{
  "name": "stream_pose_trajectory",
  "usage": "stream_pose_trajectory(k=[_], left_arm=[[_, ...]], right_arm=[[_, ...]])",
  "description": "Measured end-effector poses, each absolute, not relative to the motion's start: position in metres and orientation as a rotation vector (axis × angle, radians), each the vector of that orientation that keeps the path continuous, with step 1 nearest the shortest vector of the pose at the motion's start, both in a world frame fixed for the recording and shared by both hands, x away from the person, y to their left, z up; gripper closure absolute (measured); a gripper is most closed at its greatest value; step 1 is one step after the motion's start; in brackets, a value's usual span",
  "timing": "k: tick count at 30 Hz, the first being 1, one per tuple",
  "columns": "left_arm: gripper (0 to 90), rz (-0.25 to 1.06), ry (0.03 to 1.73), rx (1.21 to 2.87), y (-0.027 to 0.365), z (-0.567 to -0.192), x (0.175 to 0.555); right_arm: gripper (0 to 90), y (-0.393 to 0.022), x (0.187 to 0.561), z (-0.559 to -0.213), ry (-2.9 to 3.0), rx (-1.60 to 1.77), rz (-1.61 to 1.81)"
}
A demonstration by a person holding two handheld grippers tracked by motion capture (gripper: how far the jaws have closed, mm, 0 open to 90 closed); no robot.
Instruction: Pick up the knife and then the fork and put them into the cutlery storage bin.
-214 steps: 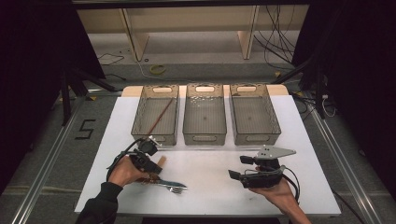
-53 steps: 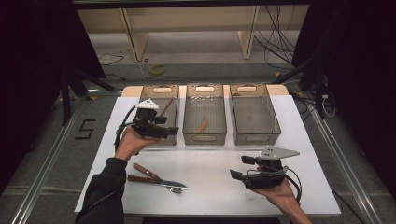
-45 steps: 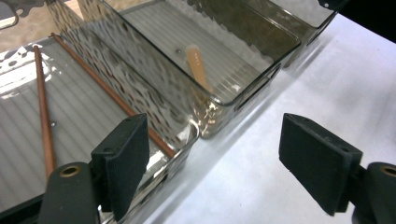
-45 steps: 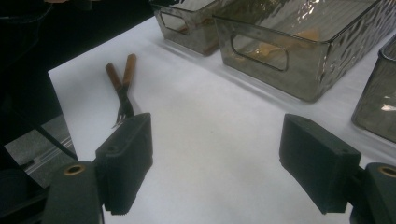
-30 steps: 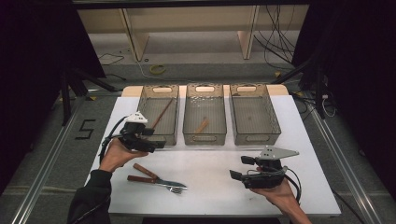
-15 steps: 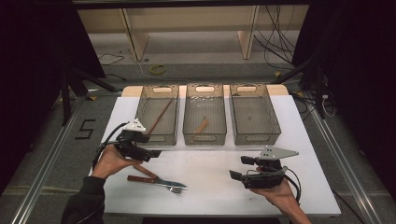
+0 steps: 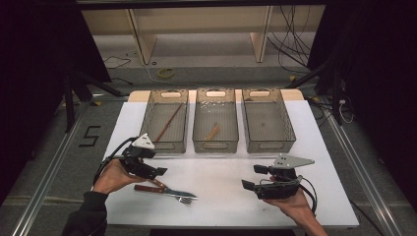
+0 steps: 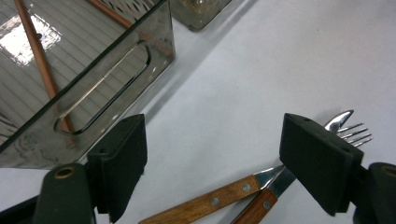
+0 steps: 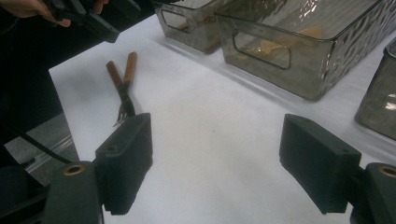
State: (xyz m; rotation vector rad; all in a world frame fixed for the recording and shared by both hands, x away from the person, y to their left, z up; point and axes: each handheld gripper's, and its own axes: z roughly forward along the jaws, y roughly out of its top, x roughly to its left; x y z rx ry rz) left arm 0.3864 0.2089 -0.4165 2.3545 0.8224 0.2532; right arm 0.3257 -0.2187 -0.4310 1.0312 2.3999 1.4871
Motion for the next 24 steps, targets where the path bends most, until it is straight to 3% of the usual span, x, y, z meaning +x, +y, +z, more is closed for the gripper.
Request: stream_pose_trajectory(k=[11,24], left_arm=[[23.7,0.212,0.812,2.452,0.212,-0.42,0.379],[31.3,0.12,0.739,2.65,0.208,-0.433,0.366]], right_arm=[[26.6,-0.218,0.327,-0.432,2.404,1.029,1.487],[26.6,-0.215,0.326,-0.431,2.41,1.017,1.478]])
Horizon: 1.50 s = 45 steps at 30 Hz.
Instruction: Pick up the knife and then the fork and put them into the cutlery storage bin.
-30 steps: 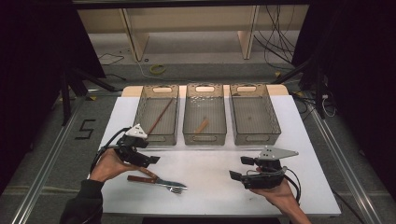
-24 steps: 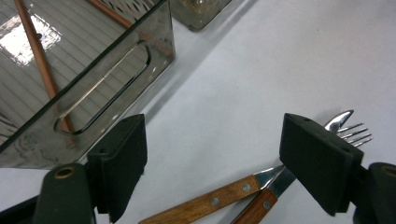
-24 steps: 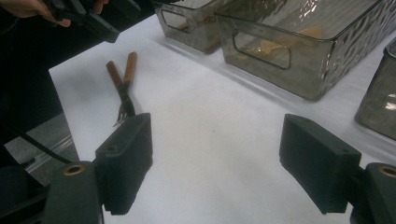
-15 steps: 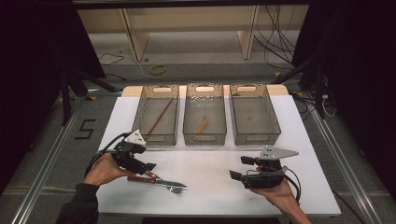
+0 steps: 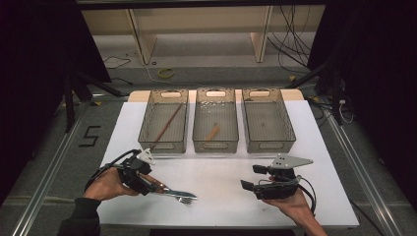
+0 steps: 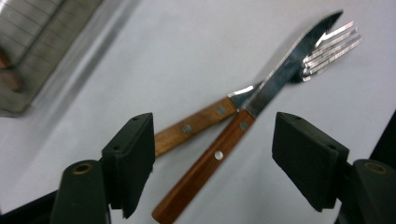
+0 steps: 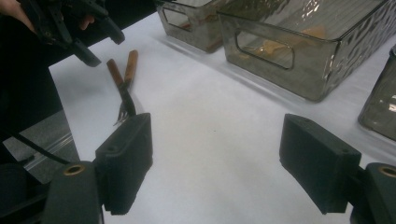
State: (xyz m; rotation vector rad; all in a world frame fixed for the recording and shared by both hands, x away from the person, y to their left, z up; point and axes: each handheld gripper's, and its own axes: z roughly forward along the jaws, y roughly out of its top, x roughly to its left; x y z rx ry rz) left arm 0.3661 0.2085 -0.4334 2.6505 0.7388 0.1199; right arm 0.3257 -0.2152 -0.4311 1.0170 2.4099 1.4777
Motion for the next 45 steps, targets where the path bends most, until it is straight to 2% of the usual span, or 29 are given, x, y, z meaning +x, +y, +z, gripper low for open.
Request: stream_pose_trajectory(k=[5,19,27,39,45], left_arm=[[36.5,0.082,0.705,2.73,0.206,-0.443,0.364],[47.7,0.075,0.656,2.822,0.203,-0.462,0.368],[58.0,0.083,0.628,2.845,0.2,-0.465,0.367],[73.3,0.048,0.494,2.867,0.2,-0.464,0.365],[74.0,0.045,0.485,2.867,0.2,-0.464,0.365]], right_arm=[[26.6,-0.214,0.325,-0.431,2.416,1.012,1.472],[26.6,-0.213,0.325,-0.432,2.424,1.015,1.469],[26.6,-0.212,0.325,-0.433,2.431,1.014,1.465],[26.7,-0.212,0.325,-0.432,2.43,1.013,1.464],[26.8,-0.212,0.325,-0.432,2.43,1.013,1.462]])
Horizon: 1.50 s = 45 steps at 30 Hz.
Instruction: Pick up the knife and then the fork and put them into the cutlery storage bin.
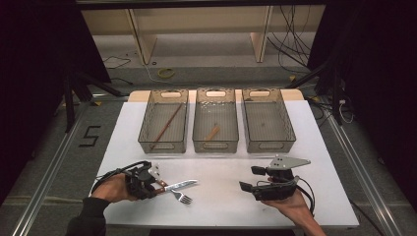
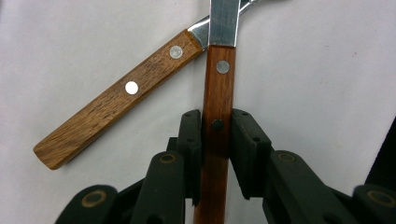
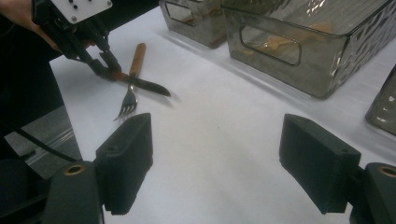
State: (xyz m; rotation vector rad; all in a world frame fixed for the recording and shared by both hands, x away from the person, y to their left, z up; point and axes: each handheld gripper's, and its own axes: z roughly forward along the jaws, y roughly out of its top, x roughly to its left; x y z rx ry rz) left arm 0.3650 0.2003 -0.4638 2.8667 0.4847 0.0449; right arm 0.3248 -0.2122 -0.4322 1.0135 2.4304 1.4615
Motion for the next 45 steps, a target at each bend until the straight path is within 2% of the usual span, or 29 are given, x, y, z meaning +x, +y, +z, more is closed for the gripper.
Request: stream_pose_trajectory(k=[9,15,21,30,39,45], left_arm=[[73.2,0.033,0.494,2.858,0.201,-0.464,0.365],[69.3,0.021,0.52,2.866,0.206,-0.463,0.365],[73.9,-0.005,0.499,2.888,0.209,-0.463,0.365],[75.4,0.025,0.49,2.85,0.208,-0.46,0.364],[75.6,0.072,0.423,2.786,0.189,-0.44,0.358],[75.6,0.043,0.352,2.769,0.168,-0.438,0.358]], right_arm=[[26.8,-0.212,0.324,-0.432,2.428,1.011,1.463],[26.8,-0.213,0.324,-0.432,2.425,1.011,1.462],[26.8,-0.212,0.324,-0.432,2.427,1.011,1.463],[26.8,-0.213,0.324,-0.432,2.426,1.007,1.465],[26.9,-0.212,0.324,-0.43,2.424,1.011,1.483],[26.9,-0.207,0.324,-0.425,2.42,0.97,1.496]])
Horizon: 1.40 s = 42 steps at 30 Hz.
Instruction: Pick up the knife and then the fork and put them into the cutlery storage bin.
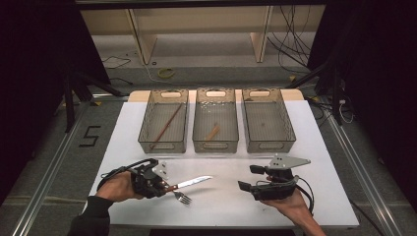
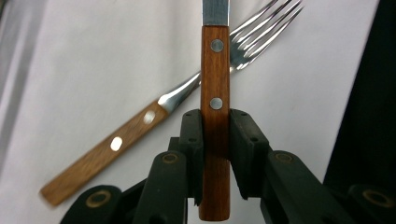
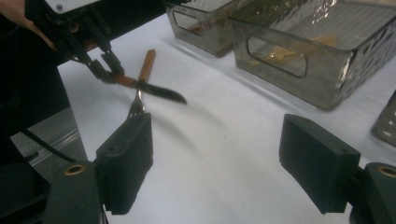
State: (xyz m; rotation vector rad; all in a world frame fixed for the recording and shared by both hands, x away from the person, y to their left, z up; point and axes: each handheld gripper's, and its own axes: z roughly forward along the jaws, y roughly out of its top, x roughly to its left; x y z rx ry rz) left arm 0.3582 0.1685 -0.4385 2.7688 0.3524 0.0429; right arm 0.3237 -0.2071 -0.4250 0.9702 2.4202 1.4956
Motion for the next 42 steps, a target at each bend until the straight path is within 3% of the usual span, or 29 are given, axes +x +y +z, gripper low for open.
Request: stream_pose_trajectory(k=[23,42], left_arm=[[75.5,0.025,0.08,2.789,0.086,-0.424,0.365],[75.5,0.0,-0.01,2.804,0.06,-0.421,0.36]], right_arm=[[28.5,-0.15,0.319,-0.418,2.568,0.601,1.316],[40.2,-0.117,0.309,-0.436,2.648,0.342,1.032]])
